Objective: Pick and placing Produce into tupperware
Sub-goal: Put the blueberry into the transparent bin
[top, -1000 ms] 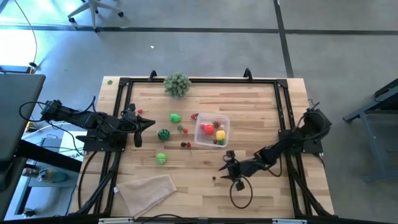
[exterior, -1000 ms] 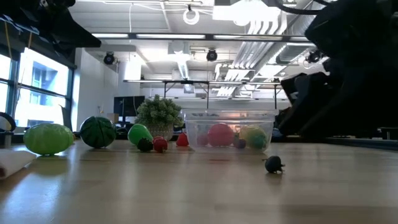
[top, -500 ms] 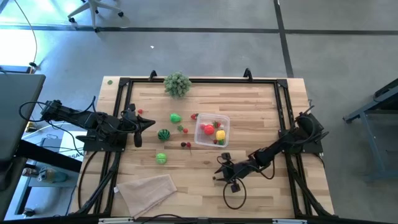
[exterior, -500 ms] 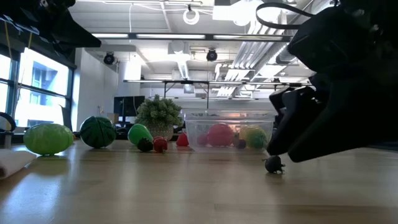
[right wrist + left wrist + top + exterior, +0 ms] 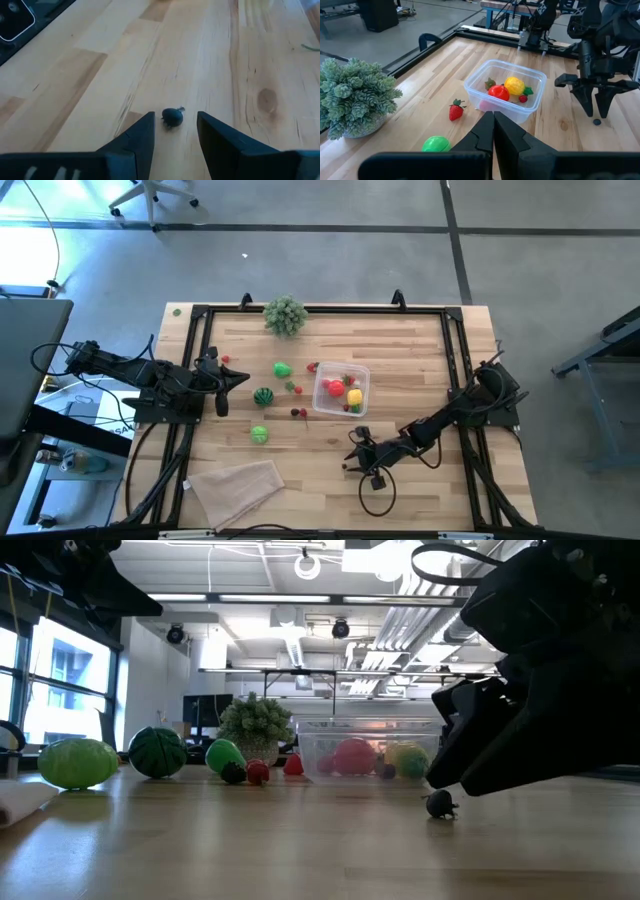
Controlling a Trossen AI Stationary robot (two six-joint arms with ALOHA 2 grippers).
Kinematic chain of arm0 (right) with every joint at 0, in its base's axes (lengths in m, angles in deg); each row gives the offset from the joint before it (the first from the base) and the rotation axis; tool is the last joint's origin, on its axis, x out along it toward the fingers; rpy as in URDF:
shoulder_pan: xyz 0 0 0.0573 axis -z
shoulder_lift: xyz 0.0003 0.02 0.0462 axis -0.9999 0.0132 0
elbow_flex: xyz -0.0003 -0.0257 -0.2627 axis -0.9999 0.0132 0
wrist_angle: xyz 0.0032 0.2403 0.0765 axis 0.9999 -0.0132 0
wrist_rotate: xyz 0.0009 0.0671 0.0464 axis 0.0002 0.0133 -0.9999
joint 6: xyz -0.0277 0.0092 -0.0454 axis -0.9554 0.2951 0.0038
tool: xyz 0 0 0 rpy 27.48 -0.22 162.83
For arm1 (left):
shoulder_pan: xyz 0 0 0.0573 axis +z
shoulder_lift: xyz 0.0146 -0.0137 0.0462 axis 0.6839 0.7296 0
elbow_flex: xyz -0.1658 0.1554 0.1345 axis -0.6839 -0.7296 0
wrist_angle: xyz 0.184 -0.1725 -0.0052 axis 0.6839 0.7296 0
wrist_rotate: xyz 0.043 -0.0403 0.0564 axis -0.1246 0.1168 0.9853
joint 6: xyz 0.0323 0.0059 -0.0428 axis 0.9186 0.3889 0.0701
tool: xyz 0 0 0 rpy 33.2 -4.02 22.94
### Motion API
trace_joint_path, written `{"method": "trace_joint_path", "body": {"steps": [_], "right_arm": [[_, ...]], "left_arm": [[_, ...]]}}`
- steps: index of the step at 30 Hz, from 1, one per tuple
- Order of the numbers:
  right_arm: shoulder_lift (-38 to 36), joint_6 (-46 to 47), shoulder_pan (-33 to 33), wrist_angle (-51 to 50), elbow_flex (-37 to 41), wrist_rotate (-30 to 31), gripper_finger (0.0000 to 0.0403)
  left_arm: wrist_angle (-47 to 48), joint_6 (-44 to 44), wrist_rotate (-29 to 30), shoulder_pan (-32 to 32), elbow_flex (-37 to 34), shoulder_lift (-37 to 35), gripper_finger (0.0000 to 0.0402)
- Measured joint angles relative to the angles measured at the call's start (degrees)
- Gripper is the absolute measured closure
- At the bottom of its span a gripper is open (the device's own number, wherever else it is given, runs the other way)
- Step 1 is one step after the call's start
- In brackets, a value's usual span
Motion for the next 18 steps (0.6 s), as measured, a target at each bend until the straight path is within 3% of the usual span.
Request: {"method": "trace_joint_path", "body": {"steps": [18], "right_arm": [[2.69,1.40,0.00,-4.39,-3.83,1.51,0.0265]], "left_arm": [[0.00,-0.01,0.01,0.01,0.00,0.00,0.0401]]}}
